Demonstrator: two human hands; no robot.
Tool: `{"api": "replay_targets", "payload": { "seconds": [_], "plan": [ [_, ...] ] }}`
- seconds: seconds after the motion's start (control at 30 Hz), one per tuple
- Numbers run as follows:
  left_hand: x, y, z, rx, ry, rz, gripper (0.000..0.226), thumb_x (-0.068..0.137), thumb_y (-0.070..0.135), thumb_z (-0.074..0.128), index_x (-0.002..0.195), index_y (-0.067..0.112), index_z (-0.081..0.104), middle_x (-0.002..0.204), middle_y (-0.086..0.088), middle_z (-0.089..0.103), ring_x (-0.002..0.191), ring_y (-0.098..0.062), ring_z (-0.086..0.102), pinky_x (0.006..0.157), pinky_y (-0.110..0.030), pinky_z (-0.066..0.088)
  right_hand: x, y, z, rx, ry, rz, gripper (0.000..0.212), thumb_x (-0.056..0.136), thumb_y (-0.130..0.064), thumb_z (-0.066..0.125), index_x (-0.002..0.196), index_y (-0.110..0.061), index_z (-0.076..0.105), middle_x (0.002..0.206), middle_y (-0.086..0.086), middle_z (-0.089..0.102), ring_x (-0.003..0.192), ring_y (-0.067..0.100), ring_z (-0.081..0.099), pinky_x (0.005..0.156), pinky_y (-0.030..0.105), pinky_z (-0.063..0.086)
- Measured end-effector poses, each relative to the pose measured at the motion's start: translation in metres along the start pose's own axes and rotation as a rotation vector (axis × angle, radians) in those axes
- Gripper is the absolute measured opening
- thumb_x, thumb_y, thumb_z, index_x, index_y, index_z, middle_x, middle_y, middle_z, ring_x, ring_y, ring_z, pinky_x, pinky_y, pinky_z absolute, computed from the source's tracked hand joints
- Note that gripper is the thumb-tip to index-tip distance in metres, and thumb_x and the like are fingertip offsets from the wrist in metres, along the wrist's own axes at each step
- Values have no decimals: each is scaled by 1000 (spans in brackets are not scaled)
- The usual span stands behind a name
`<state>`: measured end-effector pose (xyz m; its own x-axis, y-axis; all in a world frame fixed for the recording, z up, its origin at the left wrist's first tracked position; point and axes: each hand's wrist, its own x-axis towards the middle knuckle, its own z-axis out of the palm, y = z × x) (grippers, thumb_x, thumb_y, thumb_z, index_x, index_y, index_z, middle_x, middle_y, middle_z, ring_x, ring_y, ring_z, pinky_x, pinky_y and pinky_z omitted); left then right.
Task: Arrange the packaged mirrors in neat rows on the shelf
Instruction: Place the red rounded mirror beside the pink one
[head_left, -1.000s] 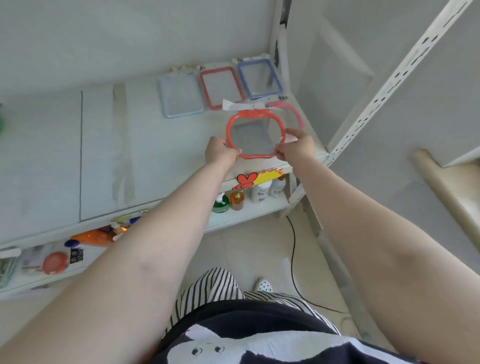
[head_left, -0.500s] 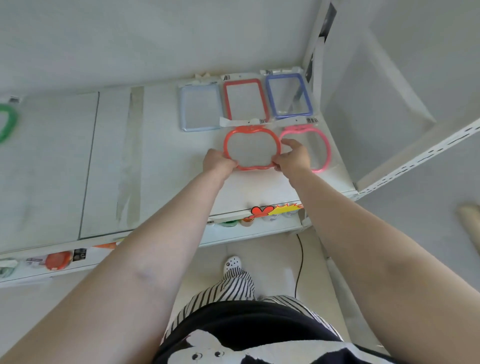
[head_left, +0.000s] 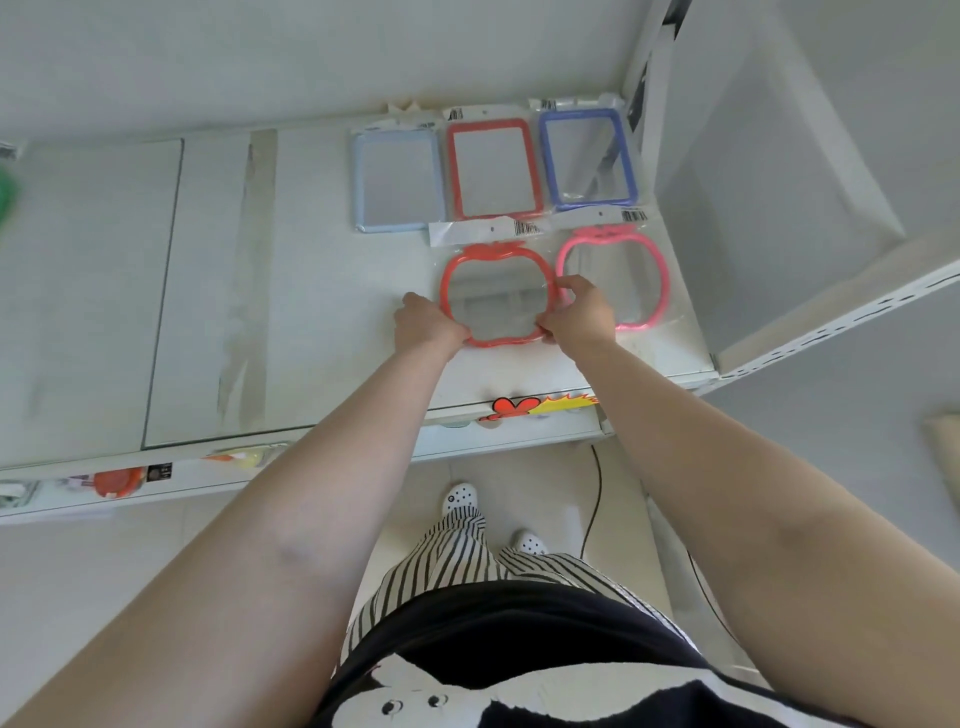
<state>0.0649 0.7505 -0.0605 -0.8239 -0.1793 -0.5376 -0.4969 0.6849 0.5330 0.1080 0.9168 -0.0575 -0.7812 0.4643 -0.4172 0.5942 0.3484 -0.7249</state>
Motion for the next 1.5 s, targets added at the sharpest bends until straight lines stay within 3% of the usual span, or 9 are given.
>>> {"api": "replay_targets", "payload": {
  "seconds": [0.17, 0.27, 0.43, 0.6, 0.77, 1.0, 1.23, 1.33, 1.5],
  "plan": [
    [-10, -4, 10, 203, 177, 284, 76, 74, 27, 76, 138, 14, 38, 143, -14, 35, 133, -34, 35, 107, -37, 36, -1, 2, -5, -2, -33, -21, 46, 85, 0, 60, 128, -15, 53, 67, -1, 55, 77, 34, 71, 76, 42, 60],
    [-11, 5, 19, 364, 57, 513, 85, 77, 36, 73, 147, 22, 29, 158, -10, 20, 148, -33, 14, 119, -45, 20, -3, 3, -8, -18, -51, -26, 42, 86, -3, 60, 126, -15, 54, 74, 4, 62, 77, 34, 69, 73, 40, 60],
    [-12, 15, 31, 520, -120, 469, 87, 84, 45, 65, 153, 26, 14, 162, -13, -7, 150, -33, -8, 120, -50, 7, -2, 11, -22, -267, 45, -94, 33, 88, -29, 58, 121, -27, 59, 104, 5, 71, 92, 28, 68, 80, 39, 56],
    [-13, 18, 34, 577, -25, 499, 91, 81, 44, 68, 153, 29, 15, 161, -15, -11, 149, -34, -10, 120, -51, 3, 13, 28, -42, -412, 292, -94, 38, 89, -29, 56, 127, -26, 58, 132, 8, 48, 118, 29, 49, 96, 40, 44],
    [-12, 28, 37, 632, -133, 484, 90, 84, 46, 65, 152, 38, 7, 160, -9, -22, 147, -39, -19, 115, -61, 0, 20, 39, -43, -555, 190, -77, 55, 87, -43, 61, 138, -36, 43, 154, 12, 24, 145, 33, 16, 118, 46, 18],
    [-8, 35, 44, 617, -146, 462, 91, 84, 48, 64, 152, 41, 4, 160, -9, -24, 147, -39, -20, 114, -63, -1, 19, 48, -46, -568, 140, -62, 60, 87, -49, 60, 141, -41, 35, 158, 12, 15, 149, 32, 6, 121, 45, 11],
    [-9, 37, 46, 612, -62, 483, 86, 82, 53, 63, 151, 39, 13, 162, -10, -13, 148, -38, -13, 115, -61, -3, 15, 43, -46, -523, 239, -75, 53, 84, -47, 63, 133, -36, 46, 152, 14, 27, 142, 34, 22, 117, 44, 21],
    [-7, 46, 46, 537, 17, 527, 81, 85, 50, 61, 151, 37, 17, 163, -8, -7, 149, -36, -8, 116, -59, -1, 19, 38, -49, -514, 261, -98, 61, 85, -48, 59, 141, -35, 39, 157, 12, 22, 146, 33, 15, 119, 45, 17],
    [4, 75, 49, 606, -41, 638, 93, 84, 46, 65, 154, 30, 5, 162, -7, -14, 148, -37, -16, 117, -60, 2, 35, 27, -48, -614, 115, -81, 72, 82, -58, 58, 145, -42, 27, 161, 9, 8, 149, 32, -2, 120, 46, 3]
  ]
}}
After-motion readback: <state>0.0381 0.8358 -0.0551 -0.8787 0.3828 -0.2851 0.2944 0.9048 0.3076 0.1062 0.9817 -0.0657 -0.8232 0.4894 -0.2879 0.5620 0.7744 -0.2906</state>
